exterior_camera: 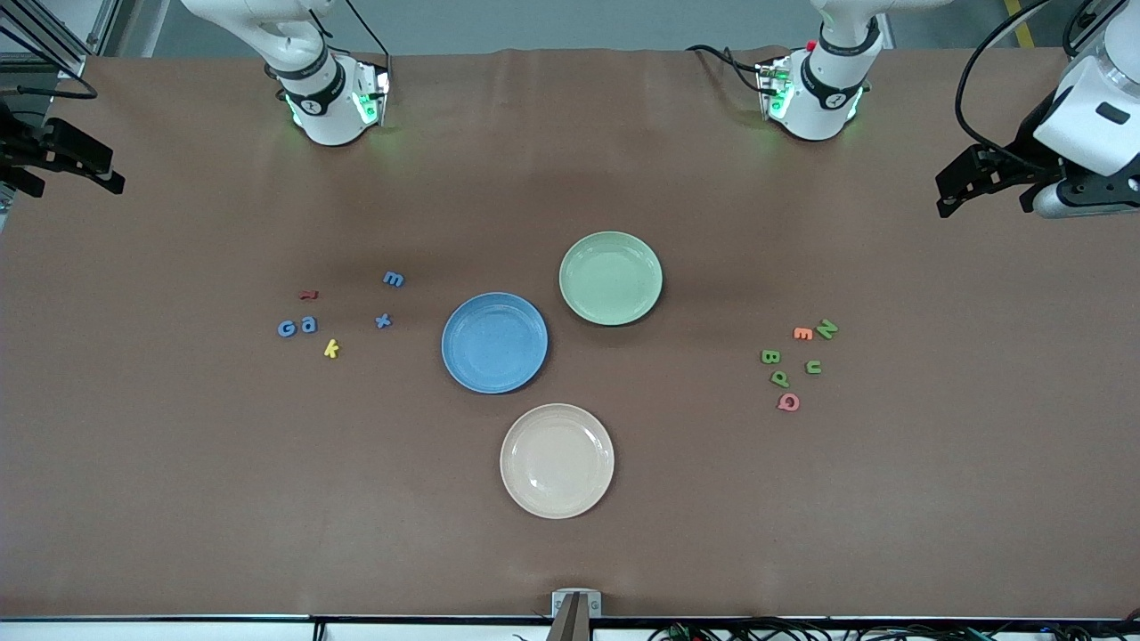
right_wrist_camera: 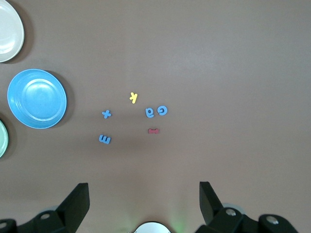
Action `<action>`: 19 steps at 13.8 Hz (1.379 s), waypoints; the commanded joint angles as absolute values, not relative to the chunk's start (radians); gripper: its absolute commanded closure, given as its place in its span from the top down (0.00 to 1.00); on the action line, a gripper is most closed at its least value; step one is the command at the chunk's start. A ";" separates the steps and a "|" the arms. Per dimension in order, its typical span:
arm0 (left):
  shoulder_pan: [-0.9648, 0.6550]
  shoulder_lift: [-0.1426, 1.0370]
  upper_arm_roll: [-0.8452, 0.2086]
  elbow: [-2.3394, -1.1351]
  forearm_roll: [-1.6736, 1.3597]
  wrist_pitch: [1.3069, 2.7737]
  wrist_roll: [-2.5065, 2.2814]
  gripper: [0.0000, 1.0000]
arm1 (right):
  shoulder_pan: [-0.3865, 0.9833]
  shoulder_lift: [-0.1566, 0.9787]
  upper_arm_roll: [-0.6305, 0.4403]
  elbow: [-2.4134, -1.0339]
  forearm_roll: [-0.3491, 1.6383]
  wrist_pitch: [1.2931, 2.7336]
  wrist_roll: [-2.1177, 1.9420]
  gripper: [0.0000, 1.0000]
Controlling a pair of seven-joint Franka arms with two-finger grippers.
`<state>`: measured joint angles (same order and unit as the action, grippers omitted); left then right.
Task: Sort letters by color into matching plates
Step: 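Move the right gripper to the blue letters while the left gripper reaches green letters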
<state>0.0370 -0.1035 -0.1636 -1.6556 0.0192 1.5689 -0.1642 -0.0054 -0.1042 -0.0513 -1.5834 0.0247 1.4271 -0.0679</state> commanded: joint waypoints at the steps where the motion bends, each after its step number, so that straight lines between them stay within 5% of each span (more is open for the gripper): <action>1: 0.043 -0.091 -0.164 -1.631 0.008 1.551 -0.161 1.00 | -0.017 -0.126 -0.044 -1.598 0.020 1.431 -0.058 1.00; 14: 0.046 -0.026 -0.153 -1.587 0.020 1.552 -0.170 1.00 | -0.017 -0.115 -0.044 -1.565 0.026 1.404 -0.054 1.00; 19: 0.041 0.014 -0.155 -1.633 0.021 1.610 -0.241 1.00 | -0.044 0.001 -0.046 -1.563 0.021 1.451 -0.069 1.00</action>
<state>0.0439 0.0097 -0.1517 -1.6044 0.0192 1.5776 -0.2074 -0.0108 -0.0654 -0.0528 -1.5805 0.0234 1.4297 -0.0675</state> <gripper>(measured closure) 0.000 0.000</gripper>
